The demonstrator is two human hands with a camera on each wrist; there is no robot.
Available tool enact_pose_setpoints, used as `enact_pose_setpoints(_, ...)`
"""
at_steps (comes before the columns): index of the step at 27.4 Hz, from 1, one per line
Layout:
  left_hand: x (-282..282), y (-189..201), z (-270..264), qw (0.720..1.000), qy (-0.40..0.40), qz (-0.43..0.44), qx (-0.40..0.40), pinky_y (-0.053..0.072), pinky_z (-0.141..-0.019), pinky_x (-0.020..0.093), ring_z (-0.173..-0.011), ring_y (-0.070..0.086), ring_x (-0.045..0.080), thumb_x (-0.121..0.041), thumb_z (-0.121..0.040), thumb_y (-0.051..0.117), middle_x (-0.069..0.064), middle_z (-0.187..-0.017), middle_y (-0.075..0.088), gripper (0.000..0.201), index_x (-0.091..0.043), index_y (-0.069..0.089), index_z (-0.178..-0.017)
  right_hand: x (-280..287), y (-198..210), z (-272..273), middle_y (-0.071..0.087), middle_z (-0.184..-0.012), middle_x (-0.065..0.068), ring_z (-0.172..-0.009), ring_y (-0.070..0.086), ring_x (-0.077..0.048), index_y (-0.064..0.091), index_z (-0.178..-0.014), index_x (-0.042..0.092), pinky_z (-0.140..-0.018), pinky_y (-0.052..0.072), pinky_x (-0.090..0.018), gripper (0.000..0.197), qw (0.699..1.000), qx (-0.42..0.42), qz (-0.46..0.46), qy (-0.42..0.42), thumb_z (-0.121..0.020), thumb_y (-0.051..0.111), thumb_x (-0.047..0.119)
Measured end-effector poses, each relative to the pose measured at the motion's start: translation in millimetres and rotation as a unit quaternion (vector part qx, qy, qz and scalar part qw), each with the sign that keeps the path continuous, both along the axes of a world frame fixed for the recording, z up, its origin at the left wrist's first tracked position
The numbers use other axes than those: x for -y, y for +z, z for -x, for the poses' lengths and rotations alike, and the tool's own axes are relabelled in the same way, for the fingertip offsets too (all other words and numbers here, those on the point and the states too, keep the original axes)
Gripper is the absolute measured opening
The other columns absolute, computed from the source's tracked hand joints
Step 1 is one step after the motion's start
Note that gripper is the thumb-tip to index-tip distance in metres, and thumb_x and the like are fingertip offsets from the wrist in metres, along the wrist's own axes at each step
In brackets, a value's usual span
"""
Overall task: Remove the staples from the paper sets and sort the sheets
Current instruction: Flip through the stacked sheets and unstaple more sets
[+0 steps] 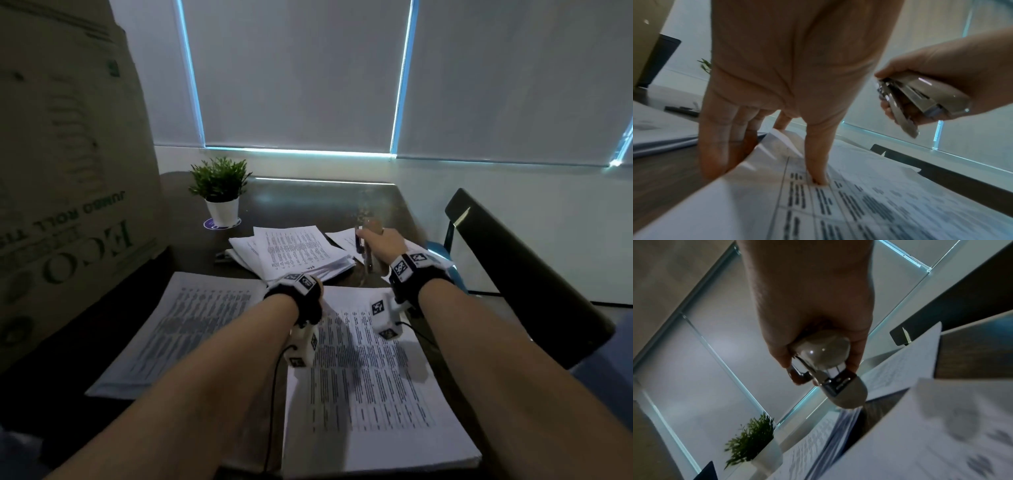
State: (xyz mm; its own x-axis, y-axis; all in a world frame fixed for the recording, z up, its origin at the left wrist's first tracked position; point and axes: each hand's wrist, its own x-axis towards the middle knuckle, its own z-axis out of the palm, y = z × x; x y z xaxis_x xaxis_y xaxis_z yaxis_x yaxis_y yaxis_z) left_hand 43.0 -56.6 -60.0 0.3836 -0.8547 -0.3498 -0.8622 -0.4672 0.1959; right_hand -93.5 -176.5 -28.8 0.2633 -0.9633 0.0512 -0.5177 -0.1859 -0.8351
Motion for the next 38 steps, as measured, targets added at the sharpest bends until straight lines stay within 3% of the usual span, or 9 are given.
enact_pose_setpoints(3, -6.3, -5.7, 1.5, 0.999, -0.003, 0.039, 0.01, 0.047, -0.093, 0.038, -0.114, 0.059, 0.031, -0.025, -0.091, 0.057, 0.014, -0.122, 0.062, 0.035, -0.005, 0.063, -0.119, -18.0, -25.7, -16.1, 0.068, -0.095, -0.011, -0.092, 0.066, -0.028, 0.065, -0.098, 0.008, -0.079, 0.051, -0.033, 0.041, 0.995, -0.018, -0.1, 0.018, -0.087, 0.064, 0.047)
enact_pose_setpoints(6, -6.0, -20.7, -1.4, 0.999, 0.019, 0.043, 0.003, 0.044, -0.095, 0.035, -0.118, 0.055, 0.03, -0.027, -0.092, 0.057, 0.015, -0.129, 0.057, 0.043, -0.001, 0.057, -0.125, -32.3, -49.3, -17.8, 0.066, -0.076, -0.011, -0.067, 0.064, -0.026, 0.061, -0.085, 0.01, -0.066, 0.054, -0.031, 0.029, 0.972, 0.026, -0.23, 0.048, -0.083, 0.064, 0.039)
enact_pose_setpoints(10, -26.4, -13.0, -4.3, 0.997, 0.032, 0.063, -0.008, 0.046, -0.094, 0.037, -0.113, 0.056, 0.031, -0.05, -0.092, 0.053, 0.016, -0.124, 0.057, 0.057, -0.003, 0.055, -0.124, -29.0, -84.6, -16.6, 0.073, -0.083, -0.016, -0.077, 0.07, -0.033, 0.07, -0.091, 0.001, -0.084, 0.058, -0.044, 0.06, 0.972, 0.063, -0.226, 0.025, -0.054, 0.073, 0.048)
enact_pose_setpoints(18, -36.1, -37.8, -9.3, 0.996, -0.007, 0.075, -0.045, 0.048, -0.093, 0.034, -0.113, 0.057, 0.029, -0.027, -0.091, 0.061, 0.015, -0.124, 0.06, 0.04, -0.001, 0.058, -0.121, -51.4, -81.5, -6.8, 0.069, -0.077, -0.015, -0.064, 0.064, -0.026, 0.068, -0.099, -0.003, -0.06, 0.049, -0.029, 0.054, 0.976, 0.088, -0.193, -0.039, -0.083, 0.067, 0.049)
enact_pose_setpoints(23, -37.1, -45.4, -10.3, 0.991, -0.014, 0.13, -0.03, 0.048, -0.091, 0.038, -0.114, 0.053, 0.036, -0.016, -0.087, 0.056, 0.02, -0.121, 0.055, 0.042, 0.004, 0.05, -0.123, -52.4, -82.3, -6.8, 0.073, -0.08, -0.017, -0.063, 0.067, -0.028, 0.069, -0.096, -0.002, -0.064, 0.056, -0.035, 0.057, 0.969, 0.125, -0.21, -0.035, -0.075, 0.071, 0.05)
enact_pose_setpoints(27, -39.5, -44.9, -5.8, 0.981, -0.008, 0.19, -0.032, 0.041, -0.094, 0.041, -0.117, 0.046, 0.038, -0.008, -0.089, 0.05, 0.021, -0.126, 0.046, 0.035, 0.003, 0.043, -0.121, -56.0, -83.7, -4.6, 0.063, -0.075, -0.004, -0.06, 0.059, -0.015, 0.061, -0.079, 0.015, -0.058, 0.049, -0.023, 0.026, 0.971, 0.132, -0.197, 0.005, -0.095, 0.059, 0.036)
enact_pose_setpoints(31, -42.6, -39.1, -2.9, 0.951, -0.013, 0.263, -0.162, 0.044, -0.072, 0.035, -0.095, 0.053, 0.028, -0.004, -0.093, 0.041, 0.02, -0.118, 0.054, 0.031, 0.002, 0.037, -0.124, -52.3, -85.2, -1.4, 0.065, -0.1, -0.017, -0.085, 0.066, -0.029, 0.063, -0.087, 0.021, -0.069, 0.049, -0.029, 0.02, 0.981, 0.097, -0.166, -0.001, -0.094, 0.058, 0.038)
enact_pose_setpoints(34, -41.4, -41.4, -0.8, 0.93, -0.004, 0.285, -0.23, 0.045, -0.063, 0.029, -0.086, 0.052, 0.022, -0.003, -0.095, 0.041, 0.019, -0.112, 0.055, 0.039, -0.002, 0.033, -0.132, -53.4, -85.9, -0.5, 0.069, -0.096, -0.017, -0.079, 0.065, -0.029, 0.067, -0.092, 0.006, -0.07, 0.051, -0.034, 0.046, 0.972, 0.131, -0.19, -0.031, -0.08, 0.069, 0.051)
enact_pose_setpoints(38, -43.8, -39.6, -6.3, 0.849, 0.094, 0.343, -0.39, 0.052, -0.078, 0.045, -0.092, 0.061, 0.032, 0.001, -0.09, 0.047, 0.013, -0.092, 0.062, 0.012, -0.002, 0.057, -0.094, -53.4, -73.0, 18.8, 0.071, -0.1, -0.013, -0.086, 0.067, -0.026, 0.065, -0.101, 0.007, -0.075, 0.055, -0.037, 0.061, 0.964, 0.187, -0.181, -0.051, -0.071, 0.07, 0.06)
